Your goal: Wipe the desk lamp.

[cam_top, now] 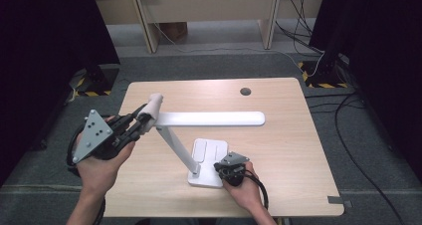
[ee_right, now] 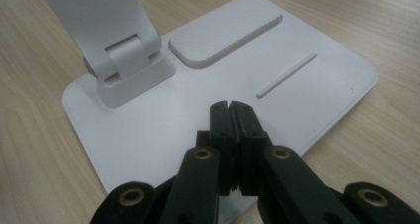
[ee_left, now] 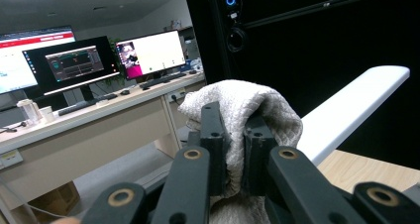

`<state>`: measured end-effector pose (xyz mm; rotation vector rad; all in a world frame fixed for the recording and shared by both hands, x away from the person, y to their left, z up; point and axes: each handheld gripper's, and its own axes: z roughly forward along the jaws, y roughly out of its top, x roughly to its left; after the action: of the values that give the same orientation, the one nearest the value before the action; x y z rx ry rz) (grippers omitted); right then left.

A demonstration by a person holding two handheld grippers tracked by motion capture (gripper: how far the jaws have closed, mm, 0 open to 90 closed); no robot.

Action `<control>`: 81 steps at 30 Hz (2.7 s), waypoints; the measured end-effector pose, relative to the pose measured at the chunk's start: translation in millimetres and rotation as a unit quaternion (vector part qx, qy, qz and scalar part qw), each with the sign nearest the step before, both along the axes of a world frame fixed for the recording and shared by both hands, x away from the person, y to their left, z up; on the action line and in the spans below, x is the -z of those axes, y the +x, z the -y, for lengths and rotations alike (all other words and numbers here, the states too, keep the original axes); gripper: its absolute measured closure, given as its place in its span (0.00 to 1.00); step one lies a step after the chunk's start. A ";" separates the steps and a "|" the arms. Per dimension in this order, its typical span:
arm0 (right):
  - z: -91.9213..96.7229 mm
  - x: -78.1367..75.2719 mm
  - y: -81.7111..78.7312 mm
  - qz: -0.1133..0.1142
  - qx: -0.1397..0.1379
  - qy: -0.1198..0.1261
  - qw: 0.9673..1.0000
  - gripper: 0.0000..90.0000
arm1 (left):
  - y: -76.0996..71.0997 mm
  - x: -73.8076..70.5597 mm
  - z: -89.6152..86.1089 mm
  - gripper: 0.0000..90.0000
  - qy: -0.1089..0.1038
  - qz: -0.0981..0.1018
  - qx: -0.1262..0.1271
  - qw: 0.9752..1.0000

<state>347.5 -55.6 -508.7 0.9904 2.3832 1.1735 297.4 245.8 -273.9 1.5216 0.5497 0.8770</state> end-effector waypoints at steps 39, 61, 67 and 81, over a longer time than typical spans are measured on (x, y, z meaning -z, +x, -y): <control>0.0 0.4 -0.3 0.001 0.001 0.002 1.000 0.99 | 3.5 12.0 38.1 0.92 -0.003 -0.019 0.023 1.000; 0.0 0.8 -0.5 0.001 0.002 0.004 1.000 0.99 | 3.6 12.6 55.3 0.92 0.001 -0.018 0.032 0.999; -0.2 1.1 -0.8 0.001 0.004 0.006 1.000 0.99 | 3.4 12.6 59.5 0.92 0.002 -0.016 0.034 0.999; -0.2 1.6 -0.8 0.000 0.004 0.010 1.000 0.99 | 4.4 11.9 70.7 0.92 0.003 -0.018 0.043 0.999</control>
<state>346.7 -55.4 -510.3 1.0039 2.3702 1.1958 301.8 175.1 -285.8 1.5576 0.5035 0.7873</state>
